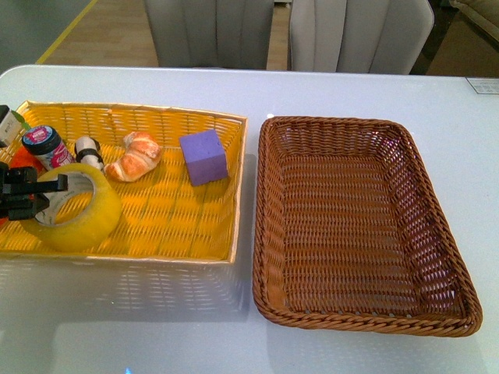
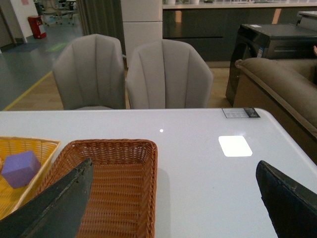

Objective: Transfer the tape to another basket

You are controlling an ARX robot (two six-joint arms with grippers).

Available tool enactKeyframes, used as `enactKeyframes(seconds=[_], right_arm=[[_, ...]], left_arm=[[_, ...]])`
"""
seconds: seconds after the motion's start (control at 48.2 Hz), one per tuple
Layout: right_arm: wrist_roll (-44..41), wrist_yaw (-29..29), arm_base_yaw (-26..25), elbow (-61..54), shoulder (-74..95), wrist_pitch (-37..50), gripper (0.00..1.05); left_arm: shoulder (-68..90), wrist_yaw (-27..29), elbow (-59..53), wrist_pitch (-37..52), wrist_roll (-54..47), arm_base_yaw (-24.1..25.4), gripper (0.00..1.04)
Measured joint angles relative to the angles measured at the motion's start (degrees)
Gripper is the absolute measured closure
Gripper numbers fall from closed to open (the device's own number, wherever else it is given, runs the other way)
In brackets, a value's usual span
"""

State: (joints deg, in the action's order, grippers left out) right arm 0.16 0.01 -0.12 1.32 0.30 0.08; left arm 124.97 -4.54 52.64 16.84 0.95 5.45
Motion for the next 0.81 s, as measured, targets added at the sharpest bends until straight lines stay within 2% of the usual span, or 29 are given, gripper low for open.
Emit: enactKeyframes(seconds=[0.166, 0.353, 0.54, 0.81], right_arm=[[-0.02, 0.00, 0.00, 0.00, 0.00, 0.00, 0.09], [-0.02, 0.00, 0.00, 0.00, 0.00, 0.00, 0.09], [0.00, 0.00, 0.00, 0.00, 0.00, 0.00, 0.09], [-0.02, 0.00, 0.00, 0.00, 0.00, 0.00, 0.09]], left_arm=[[-6.73, -1.73, -1.84, -2.36, 1.20, -0.52, 0.90], [-12.11, -1.68, 0.28, -6.38, 3.37, -4.26, 0.90], [-13.09, -1.68, 7.37, -10.84, 5.64, -13.40, 0.90], [-8.68, -1.55, 17.64, -14.67, 8.11, -23.08, 0.90]])
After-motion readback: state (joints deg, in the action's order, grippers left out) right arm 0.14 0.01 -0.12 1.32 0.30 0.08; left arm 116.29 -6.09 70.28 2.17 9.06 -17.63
